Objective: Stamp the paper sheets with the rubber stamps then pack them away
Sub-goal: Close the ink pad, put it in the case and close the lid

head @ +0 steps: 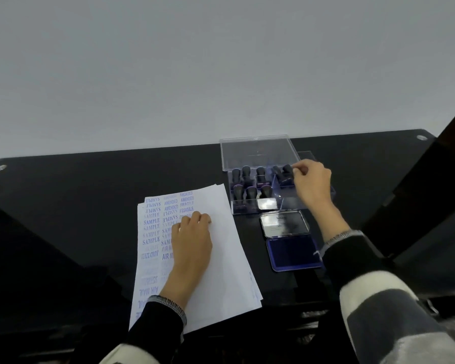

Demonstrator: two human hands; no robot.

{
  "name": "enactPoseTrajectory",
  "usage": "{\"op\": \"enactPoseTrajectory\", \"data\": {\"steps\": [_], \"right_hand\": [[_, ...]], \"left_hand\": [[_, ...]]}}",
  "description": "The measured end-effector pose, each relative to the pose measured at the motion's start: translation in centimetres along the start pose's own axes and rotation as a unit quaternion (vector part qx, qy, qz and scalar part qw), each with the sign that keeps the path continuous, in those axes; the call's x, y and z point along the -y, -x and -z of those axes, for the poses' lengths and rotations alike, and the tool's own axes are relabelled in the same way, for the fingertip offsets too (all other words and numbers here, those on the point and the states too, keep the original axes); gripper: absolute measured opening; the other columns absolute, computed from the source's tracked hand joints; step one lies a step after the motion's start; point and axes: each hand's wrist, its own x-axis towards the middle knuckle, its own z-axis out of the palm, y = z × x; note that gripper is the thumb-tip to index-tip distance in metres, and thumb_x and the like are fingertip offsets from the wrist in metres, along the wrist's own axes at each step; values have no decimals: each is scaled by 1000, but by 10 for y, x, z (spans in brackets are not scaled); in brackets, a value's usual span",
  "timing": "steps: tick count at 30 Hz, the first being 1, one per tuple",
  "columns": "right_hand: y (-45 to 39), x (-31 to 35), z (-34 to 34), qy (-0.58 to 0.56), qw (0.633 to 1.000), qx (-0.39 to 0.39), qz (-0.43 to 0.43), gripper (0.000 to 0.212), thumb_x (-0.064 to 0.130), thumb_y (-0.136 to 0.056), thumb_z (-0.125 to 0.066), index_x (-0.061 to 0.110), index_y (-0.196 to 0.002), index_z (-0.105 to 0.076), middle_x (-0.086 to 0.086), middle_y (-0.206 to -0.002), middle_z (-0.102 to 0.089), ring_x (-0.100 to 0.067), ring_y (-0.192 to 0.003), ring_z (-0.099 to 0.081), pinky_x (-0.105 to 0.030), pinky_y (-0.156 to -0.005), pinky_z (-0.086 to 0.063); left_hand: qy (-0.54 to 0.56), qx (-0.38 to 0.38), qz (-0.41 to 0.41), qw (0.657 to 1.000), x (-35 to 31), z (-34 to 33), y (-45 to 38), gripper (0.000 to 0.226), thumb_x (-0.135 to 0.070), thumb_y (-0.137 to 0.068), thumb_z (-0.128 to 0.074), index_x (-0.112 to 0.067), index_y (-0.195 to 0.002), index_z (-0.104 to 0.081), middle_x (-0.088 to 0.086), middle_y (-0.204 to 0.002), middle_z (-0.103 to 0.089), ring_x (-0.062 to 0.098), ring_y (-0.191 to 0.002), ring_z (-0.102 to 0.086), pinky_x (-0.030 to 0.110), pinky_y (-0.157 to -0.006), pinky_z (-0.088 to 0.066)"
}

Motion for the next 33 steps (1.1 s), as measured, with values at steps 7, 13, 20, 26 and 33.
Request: {"op": "enactPoseTrajectory", "data": {"steps": [7,13,20,26,33], "right_hand": [[93,-26,23,-26,991,-80,-103,18,6,-91,-53,4,-101,-68,-12,-96,-68,-18,-81,-58,-10,-68,-33],[114,-29,25,17,987,21,-158,30,8,-96,-44,2,-119,-61,-18,-115,-63,-32,-106,-58,-23,-76,-35],[116,-29,30,-156,957,78,-233,32,8,-95,-41,8,-83,-71,-7,-85,-67,-17,-75,-55,-28,-59,-41],[118,1,25,-335,901,143,-234,26,8,-97,-47,16,-100,-72,-7,-91,-70,-16,-76,-55,-27,-63,-46],[131,25,7,-341,909,224,-90,32,2,-96,-47,21,-107,-70,0,-107,-71,-13,-99,-66,-28,-84,-54]], "left_hand": [[240,143,36,959,-81,13,29,31,-14,-98,-41,-20,-116,-66,-2,-115,-63,17,-97,-60,28,-80,-47],[342,180,82,919,-116,13,32,33,-1,-91,-37,-9,-102,-67,6,-95,-65,20,-79,-57,27,-67,-46],[510,183,197,817,-108,35,26,26,-6,-100,-39,-20,-97,-60,0,-95,-61,20,-92,-57,32,-85,-50],[651,241,222,685,-67,60,26,33,-7,-102,-39,-27,-117,-60,0,-101,-72,20,-93,-67,39,-80,-58],[802,239,328,438,-15,68,26,35,0,-95,-48,-8,-127,-56,21,-120,-62,38,-112,-59,43,-87,-55]]}}
